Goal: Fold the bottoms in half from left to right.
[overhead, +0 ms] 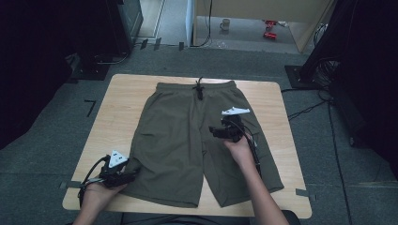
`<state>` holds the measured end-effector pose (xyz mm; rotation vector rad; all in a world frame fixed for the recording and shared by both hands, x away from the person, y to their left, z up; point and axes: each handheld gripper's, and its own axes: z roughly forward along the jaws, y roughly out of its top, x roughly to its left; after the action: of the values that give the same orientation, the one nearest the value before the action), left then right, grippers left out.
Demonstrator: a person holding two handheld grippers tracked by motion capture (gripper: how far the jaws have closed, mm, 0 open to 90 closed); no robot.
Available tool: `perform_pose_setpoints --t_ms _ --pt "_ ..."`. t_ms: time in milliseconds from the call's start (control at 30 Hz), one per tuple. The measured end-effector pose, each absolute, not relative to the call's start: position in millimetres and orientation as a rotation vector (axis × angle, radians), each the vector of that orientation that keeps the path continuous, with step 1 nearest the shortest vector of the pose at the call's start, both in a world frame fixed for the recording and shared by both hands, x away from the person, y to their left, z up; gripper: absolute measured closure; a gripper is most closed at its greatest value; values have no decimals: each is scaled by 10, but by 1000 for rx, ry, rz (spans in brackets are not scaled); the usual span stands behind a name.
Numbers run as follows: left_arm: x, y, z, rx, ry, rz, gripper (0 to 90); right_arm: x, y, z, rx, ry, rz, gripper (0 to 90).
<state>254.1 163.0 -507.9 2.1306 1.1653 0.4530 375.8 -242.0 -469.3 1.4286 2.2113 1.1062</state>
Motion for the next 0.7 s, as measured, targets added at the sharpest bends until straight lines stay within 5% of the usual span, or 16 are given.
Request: perform_pose_setpoints --t_ms 233,700 --pt "2528 1625 -5055 2143 1169 440 582 3905 -2187 -4584 1408 2215 1115 375" --pt "2554 1601 -5056 2152 1131 420 645 4123 -1815 -4606 1362 2189 1146 381"
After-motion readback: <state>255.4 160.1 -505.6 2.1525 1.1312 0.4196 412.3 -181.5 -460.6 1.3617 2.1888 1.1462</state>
